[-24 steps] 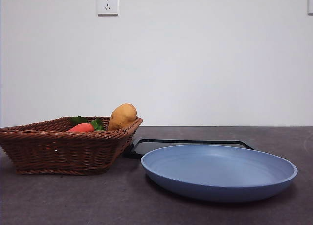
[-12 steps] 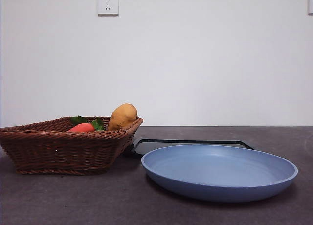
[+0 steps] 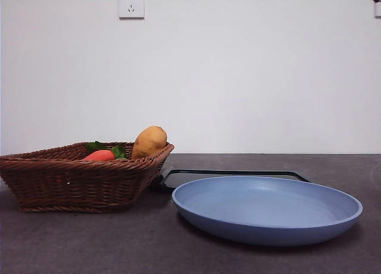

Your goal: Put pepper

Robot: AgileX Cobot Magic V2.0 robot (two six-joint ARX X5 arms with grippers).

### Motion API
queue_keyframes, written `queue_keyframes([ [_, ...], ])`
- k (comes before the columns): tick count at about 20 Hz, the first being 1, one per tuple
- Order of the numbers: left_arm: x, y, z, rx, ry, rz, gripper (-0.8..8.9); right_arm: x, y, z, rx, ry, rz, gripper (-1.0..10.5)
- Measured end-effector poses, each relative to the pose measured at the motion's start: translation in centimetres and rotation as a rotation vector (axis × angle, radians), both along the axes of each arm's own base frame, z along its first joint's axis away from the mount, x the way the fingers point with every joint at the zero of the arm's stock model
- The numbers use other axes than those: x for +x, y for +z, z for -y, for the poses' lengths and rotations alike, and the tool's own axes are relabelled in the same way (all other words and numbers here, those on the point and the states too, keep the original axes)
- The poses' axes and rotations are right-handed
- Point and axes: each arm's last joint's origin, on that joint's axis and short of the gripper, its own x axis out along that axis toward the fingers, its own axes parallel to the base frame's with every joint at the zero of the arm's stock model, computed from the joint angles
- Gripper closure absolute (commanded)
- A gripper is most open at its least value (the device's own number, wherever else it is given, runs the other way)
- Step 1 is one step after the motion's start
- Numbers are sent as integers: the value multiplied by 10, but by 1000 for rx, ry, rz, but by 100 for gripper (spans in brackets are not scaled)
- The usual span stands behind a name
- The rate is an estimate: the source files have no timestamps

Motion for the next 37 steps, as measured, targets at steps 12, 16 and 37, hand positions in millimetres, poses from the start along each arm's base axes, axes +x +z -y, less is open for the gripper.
queue_keyframes([
  [12, 0, 0, 0, 0, -1, 4, 415, 69, -50, -13, -51, -10, -293, 649],
  [16, 0, 0, 0, 0, -1, 4, 415, 103, -83, -19, -68, -10, -380, 649],
  [37, 0, 0, 0, 7, 8, 3, 416, 142, -156, -39, -112, 35, -559, 941],
])
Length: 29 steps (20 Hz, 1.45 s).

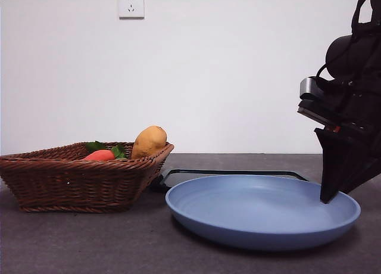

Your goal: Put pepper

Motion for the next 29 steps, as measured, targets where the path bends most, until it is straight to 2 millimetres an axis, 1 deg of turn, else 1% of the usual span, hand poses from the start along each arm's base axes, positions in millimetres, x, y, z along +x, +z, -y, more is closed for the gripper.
queue_keyframes([
  [3, 2, -2, 3, 46, 39, -13, 415, -1, 4, 0, 7, -6, 6, 941],
  [5, 10, -6, 8, 79, 39, -43, 416, -6, 19, 1, 15, -9, 51, 941],
  [7, 22, -12, 16, 128, 37, -85, 416, -15, 39, 3, 31, -15, 117, 941],
  [9, 39, -14, 29, 189, 38, -99, 416, -26, 59, 6, 46, -21, 169, 941],
  [12, 73, -16, 55, 319, 78, -88, 416, -43, 83, 10, 64, -32, 237, 941],
  [16, 122, -34, 92, 498, 128, -153, 416, -60, 104, 14, 89, -51, 306, 941],
  [18, 146, -47, 108, 555, 133, -183, 416, -66, 111, 16, 99, -61, 334, 941],
  [20, 167, -61, 118, 598, 139, -216, 416, -72, 117, 17, 112, -73, 359, 941],
  [23, 191, -84, 128, 637, 145, -254, 416, -77, 123, 18, 121, -78, 383, 941],
  [26, 202, -104, 133, 652, 141, -276, 416, -80, 126, 19, 126, -79, 398, 941],
  [29, 208, -115, 136, 651, 142, -274, 416, -80, 126, 19, 127, -82, 398, 941],
])
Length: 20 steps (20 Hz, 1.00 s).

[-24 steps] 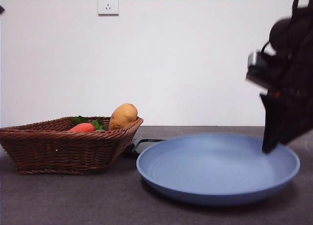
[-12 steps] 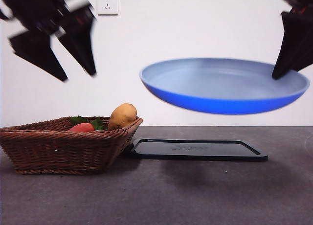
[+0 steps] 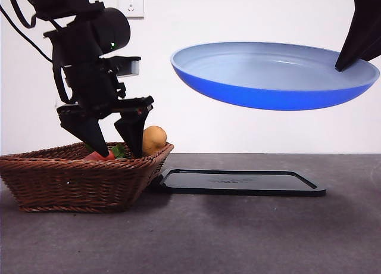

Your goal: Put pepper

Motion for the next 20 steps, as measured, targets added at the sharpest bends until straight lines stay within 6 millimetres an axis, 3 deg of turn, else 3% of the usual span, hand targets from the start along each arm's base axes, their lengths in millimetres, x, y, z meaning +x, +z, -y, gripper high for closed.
queue_keyframes([
  [7, 7, -22, 3, 20, 0, -44, 489, 0, 0, 0, 0, 0, -1, 941],
  [9, 7, -25, 3, 23, 0, -50, 567, 0, 0, 0, 0, 0, -1, 941],
  [12, 7, -25, 3, 23, 1, -49, 664, 0, 0, 0, 0, -1, -2, 941],
  [17, 7, -24, 2, 24, 4, -51, 666, 1, 0, 5, 0, -27, -2, 941],
  [20, 2, -6, -1, 11, 6, -22, 666, 2, 0, 7, 0, -36, -4, 941],
])
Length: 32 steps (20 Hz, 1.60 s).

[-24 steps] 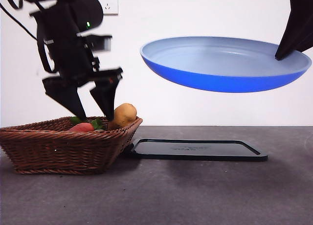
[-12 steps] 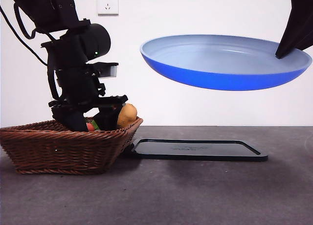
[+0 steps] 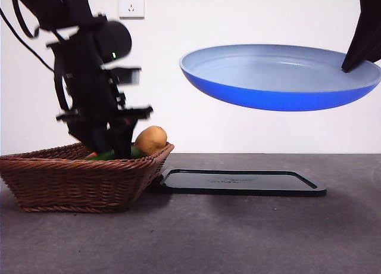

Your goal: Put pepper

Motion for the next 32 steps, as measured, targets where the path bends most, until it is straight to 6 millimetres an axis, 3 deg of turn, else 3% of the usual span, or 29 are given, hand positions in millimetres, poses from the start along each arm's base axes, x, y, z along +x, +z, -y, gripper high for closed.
queue_keyframes([
  [4, -20, 49, -9, -45, -4, 87, 666, 12, -13, -2, -12, -1, -66, 941],
  [7, -43, 89, -13, -192, -57, 142, 666, 31, -31, -6, -15, -12, -136, 941],
  [9, -60, 116, -8, -346, -151, 192, 666, 44, -44, -9, -10, -29, -173, 941],
  [11, -71, 131, 7, -474, -267, 220, 666, 53, -56, -11, -7, -43, -213, 941],
  [14, -79, 123, 40, -497, -363, 186, 666, 58, -67, -14, 3, -44, -266, 941],
  [18, -90, 93, 95, -459, -489, 148, 666, 60, -66, -15, 35, -49, -267, 941],
  [22, -89, 55, 125, -351, -542, 130, 666, 59, -66, -16, 53, -42, -283, 941],
  [32, -87, 24, 142, -241, -619, 149, 666, 57, -67, -15, 60, -39, -308, 941],
])
